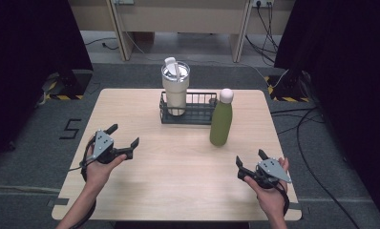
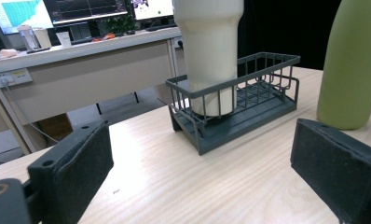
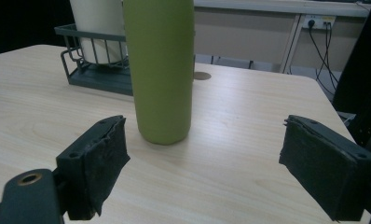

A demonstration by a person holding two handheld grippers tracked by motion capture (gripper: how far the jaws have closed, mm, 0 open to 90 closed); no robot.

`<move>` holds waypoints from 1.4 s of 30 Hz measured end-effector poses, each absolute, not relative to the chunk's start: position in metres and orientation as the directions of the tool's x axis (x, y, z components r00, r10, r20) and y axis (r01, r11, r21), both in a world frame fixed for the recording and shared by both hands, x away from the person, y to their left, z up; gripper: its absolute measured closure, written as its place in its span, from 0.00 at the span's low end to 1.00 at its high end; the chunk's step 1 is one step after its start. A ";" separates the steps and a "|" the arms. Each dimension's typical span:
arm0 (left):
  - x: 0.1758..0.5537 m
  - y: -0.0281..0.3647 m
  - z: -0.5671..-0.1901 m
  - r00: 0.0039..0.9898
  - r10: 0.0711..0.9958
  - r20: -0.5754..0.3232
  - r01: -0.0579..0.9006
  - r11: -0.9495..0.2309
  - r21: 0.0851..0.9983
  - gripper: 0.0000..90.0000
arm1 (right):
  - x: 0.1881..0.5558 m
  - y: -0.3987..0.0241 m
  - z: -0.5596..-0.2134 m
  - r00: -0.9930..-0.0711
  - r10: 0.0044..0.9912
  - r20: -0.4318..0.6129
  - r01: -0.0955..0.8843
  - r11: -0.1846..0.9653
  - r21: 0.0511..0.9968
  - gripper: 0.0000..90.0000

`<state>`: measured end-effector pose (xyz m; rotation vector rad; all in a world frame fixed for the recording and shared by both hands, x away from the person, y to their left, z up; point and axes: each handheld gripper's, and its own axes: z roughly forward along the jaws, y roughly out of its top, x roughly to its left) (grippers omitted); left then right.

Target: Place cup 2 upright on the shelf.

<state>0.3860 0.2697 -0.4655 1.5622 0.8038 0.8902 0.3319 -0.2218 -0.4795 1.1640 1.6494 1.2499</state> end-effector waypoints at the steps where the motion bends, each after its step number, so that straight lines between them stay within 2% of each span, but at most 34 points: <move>1: 0.384 0.270 -0.466 0.485 0.866 0.121 0.033 -0.157 0.987 0.05 | 0.333 -0.220 -0.478 -0.309 0.950 -0.041 0.216 0.112 0.970 0.16; 11: 0.379 0.271 -0.472 0.487 0.866 0.116 0.044 -0.157 0.987 0.05 | 0.348 -0.207 -0.466 -0.331 0.942 -0.050 0.192 0.119 0.974 0.16; 24: 0.379 0.278 -0.475 0.469 0.876 0.112 0.052 -0.154 0.987 0.05 | 0.391 -0.185 -0.451 -0.358 0.932 -0.057 0.169 0.125 0.978 0.16; 33: 0.379 0.274 -0.477 0.480 0.870 0.113 0.056 -0.159 0.986 0.05 | 0.422 -0.173 -0.450 -0.368 0.927 -0.066 0.187 0.143 0.972 0.09; 42: 0.379 0.275 -0.479 0.479 0.871 0.112 0.061 -0.160 0.985 0.05 | 0.442 -0.163 -0.450 -0.382 0.921 -0.071 0.182 0.150 0.972 0.06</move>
